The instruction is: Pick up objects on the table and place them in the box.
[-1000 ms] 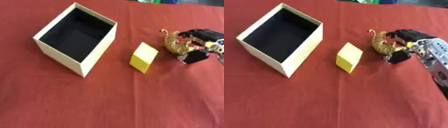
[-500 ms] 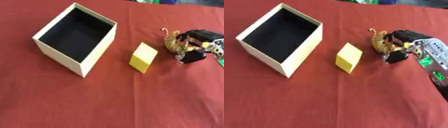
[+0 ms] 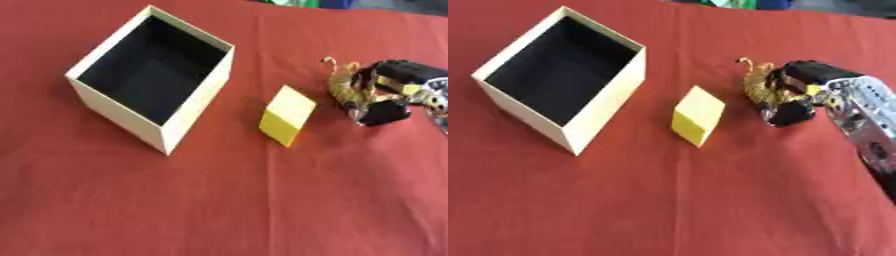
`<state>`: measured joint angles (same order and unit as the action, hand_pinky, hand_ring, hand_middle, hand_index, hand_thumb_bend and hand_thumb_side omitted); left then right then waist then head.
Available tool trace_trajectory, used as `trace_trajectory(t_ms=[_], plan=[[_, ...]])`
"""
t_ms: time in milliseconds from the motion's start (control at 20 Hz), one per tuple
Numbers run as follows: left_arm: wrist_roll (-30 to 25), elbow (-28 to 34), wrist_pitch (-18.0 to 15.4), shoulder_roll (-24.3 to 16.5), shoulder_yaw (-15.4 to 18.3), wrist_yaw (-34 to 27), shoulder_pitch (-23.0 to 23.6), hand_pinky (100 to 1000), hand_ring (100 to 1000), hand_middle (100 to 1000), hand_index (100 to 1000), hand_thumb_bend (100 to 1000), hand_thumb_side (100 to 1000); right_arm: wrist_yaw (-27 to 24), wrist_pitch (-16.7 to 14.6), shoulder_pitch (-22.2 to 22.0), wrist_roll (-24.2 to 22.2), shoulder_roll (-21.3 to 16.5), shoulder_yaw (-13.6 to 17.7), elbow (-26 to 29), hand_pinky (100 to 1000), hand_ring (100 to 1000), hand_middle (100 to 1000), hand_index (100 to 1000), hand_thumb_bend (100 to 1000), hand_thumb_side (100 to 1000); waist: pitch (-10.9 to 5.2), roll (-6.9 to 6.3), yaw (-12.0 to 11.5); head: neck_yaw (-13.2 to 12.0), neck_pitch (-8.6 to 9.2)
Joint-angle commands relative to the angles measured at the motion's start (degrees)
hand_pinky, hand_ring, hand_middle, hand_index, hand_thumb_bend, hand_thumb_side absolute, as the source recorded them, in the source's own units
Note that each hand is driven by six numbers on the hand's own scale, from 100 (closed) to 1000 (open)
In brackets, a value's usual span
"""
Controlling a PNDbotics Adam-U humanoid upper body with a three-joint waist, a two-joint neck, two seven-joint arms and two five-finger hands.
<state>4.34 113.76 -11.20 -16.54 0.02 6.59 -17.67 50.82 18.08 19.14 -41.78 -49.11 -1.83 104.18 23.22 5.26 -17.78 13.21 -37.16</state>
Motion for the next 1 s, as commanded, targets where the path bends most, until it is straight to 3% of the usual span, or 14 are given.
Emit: trace_trajectory(t_ms=[50, 500, 650, 800, 1000], plan=[[-0.38, 0.83, -0.08, -0.29, 0.29, 0.07, -0.2, 647, 860, 853, 813, 109, 854, -0.43, -0.26, 0.48, 0.0, -1.01, 0.32, 0.09, 895, 918, 693, 866, 100, 471, -1.44, -0.22, -0.1, 0.12, 0.49], [-0.81, 0.83, -0.16, -0.22, 0.24, 0.08, -0.22, 648, 860, 853, 813, 107, 853, -0.33, -1.56, 0.62, -1.52, -0.73, -0.38, -1.35, 902, 923, 700, 877, 234, 489, -1.33, -0.21, -0.27, 0.28, 0.31], [-0.93, 0.83, -0.13, -0.18, 0.23, 0.06, -0.21, 648, 861, 853, 814, 107, 854, 0.04, -1.54, 0.86, -1.56, -0.54, -0.54, -1.95, 898, 916, 635, 848, 232, 490, -1.36, -0.19, -0.34, 0.3, 0.42], [-1.04, 0.83, -0.09, -0.17, 0.25, 0.07, -0.2, 648, 861, 853, 814, 107, 854, 0.33, -0.98, 0.99, -0.9, -0.35, -0.56, -2.39, 891, 905, 558, 802, 173, 502, -1.39, -0.17, -0.43, 0.32, 0.49], [-1.19, 0.83, -0.05, -0.14, 0.24, 0.09, -0.19, 648, 861, 854, 814, 107, 854, 0.14, -0.37, 1.09, 0.27, -0.23, -0.7, -2.21, 885, 895, 531, 784, 152, 483, -1.39, -0.14, -0.42, 0.3, 0.5]])
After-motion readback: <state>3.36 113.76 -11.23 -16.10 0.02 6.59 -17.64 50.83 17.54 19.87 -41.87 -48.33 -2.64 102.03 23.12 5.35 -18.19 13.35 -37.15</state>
